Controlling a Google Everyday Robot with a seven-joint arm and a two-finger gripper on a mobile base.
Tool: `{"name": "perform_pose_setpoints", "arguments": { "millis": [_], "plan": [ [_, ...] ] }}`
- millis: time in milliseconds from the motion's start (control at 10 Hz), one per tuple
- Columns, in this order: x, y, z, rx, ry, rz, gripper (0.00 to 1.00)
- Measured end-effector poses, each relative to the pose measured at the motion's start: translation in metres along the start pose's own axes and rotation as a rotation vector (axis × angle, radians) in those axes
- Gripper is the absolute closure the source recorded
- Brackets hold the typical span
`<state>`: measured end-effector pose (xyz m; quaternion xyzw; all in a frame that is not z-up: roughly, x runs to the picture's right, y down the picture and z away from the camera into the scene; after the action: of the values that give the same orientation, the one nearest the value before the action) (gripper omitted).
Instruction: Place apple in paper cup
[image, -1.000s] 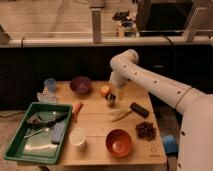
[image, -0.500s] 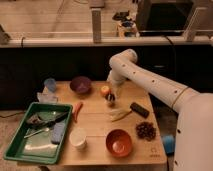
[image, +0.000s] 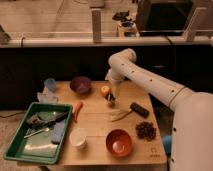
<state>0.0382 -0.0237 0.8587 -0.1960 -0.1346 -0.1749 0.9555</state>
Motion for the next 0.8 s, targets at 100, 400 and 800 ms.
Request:
{"name": "perform_pose_setpoints", "arguments": {
  "millis": [100, 400, 800],
  "plan": [
    [0.0, -0.003, 0.002, 0.003, -0.003, -0.006, 0.2],
    [0.0, -0.008, 0.01, 0.012, -0.014, -0.03, 0.2],
    [0.002, -0.016, 0.021, 0.02, -0.027, -0.047, 0.2]
  ]
}}
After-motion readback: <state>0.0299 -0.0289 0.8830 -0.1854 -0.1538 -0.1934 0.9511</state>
